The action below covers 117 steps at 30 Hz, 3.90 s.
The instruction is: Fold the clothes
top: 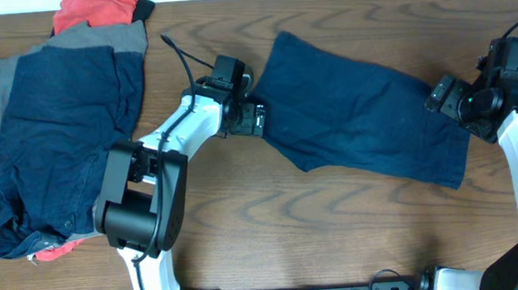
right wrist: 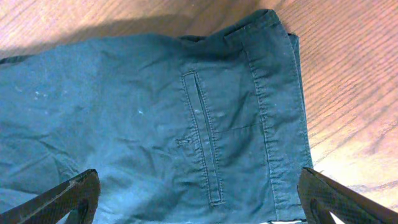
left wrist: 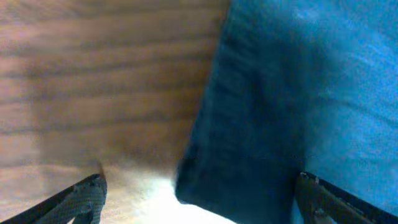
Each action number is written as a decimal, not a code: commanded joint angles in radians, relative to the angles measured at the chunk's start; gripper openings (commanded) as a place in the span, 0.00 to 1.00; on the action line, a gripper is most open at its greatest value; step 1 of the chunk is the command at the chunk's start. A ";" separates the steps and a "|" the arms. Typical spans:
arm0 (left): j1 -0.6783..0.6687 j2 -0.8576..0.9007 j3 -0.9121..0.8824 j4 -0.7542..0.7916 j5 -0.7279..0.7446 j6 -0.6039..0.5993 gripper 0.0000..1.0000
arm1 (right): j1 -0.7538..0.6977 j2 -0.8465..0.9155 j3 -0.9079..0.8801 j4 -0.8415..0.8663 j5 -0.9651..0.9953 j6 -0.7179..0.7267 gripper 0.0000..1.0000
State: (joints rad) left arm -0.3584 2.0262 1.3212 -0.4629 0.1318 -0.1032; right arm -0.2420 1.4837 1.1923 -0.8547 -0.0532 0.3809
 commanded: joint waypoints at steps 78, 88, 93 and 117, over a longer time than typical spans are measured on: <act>-0.005 -0.375 0.168 -0.517 -0.227 -0.177 0.84 | -0.127 0.526 -0.018 0.116 -0.370 -0.343 0.36; -0.005 -0.375 0.168 -0.513 -0.231 -0.177 0.84 | -0.192 0.525 0.000 0.137 -0.370 -0.315 0.03; -0.005 -0.375 0.168 -0.499 -0.235 -0.177 0.84 | -0.263 0.515 0.094 0.059 -0.370 -0.335 0.01; -0.005 -0.375 0.168 -0.475 -0.235 -0.178 0.84 | 0.042 0.506 0.740 -0.522 -0.344 -0.410 0.01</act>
State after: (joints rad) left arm -0.3630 1.6630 1.4807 -0.9371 -0.0860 -0.2901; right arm -0.2703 1.9972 1.9121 -1.3724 -0.3477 -0.0338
